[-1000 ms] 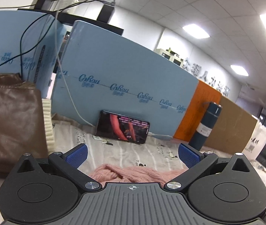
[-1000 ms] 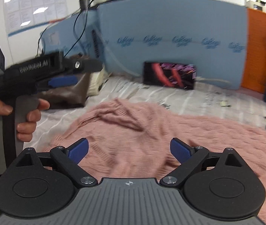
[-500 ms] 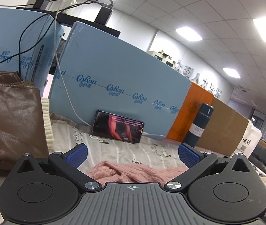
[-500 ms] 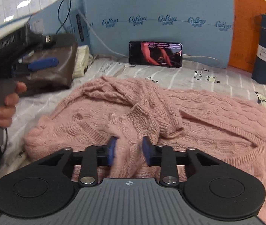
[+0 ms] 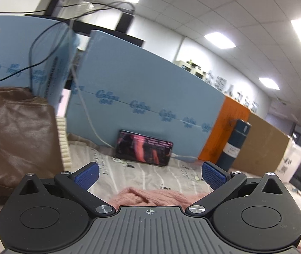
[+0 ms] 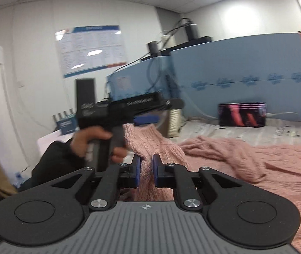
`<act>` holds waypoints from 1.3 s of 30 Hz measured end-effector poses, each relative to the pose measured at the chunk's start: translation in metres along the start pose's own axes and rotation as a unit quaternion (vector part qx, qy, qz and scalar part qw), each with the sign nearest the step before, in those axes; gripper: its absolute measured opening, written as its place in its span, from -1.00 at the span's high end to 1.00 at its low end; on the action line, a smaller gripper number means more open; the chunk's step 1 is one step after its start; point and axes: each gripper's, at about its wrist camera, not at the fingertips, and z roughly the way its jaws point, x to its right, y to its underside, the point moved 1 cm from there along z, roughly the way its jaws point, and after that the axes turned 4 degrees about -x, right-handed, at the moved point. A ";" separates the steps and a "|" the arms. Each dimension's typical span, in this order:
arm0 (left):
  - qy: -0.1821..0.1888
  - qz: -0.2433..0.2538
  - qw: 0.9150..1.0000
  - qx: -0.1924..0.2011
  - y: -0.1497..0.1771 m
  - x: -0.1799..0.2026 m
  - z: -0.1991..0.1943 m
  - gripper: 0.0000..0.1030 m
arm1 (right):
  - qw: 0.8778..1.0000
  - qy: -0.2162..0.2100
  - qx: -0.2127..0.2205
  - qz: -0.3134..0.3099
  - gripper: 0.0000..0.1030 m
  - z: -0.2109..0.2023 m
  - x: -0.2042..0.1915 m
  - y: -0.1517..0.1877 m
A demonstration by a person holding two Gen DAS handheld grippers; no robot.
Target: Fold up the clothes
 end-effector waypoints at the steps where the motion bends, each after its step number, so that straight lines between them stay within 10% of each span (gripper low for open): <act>1: -0.004 -0.003 1.000 0.003 -0.001 -0.002 -0.002 -1.00 | 1.000 -0.026 -0.002 -0.011 0.78 0.000 -0.004 0.003; 8: -0.011 -0.040 0.999 0.014 -0.003 -0.019 -0.014 -1.00 | 0.973 -0.222 -0.045 -0.035 0.78 0.012 -0.019 0.020; 16: -0.035 -0.048 0.998 0.026 -0.010 -0.024 -0.019 -1.00 | 0.937 -0.312 -0.156 -0.014 0.51 0.042 -0.029 0.050; 24: -0.053 0.028 0.998 -0.007 -0.025 -0.004 -0.002 -1.00 | 0.973 -0.222 -0.061 -0.002 -0.61 -0.001 0.010 0.012; 29: -0.030 0.091 0.994 -0.049 -0.030 0.028 0.032 -1.00 | 0.999 -0.025 -0.032 0.015 -0.61 0.004 0.054 -0.008; 39: -0.055 0.126 0.985 -0.101 0.001 0.022 0.069 -1.00 | 0.975 0.183 -0.122 0.018 -0.31 0.059 0.104 0.004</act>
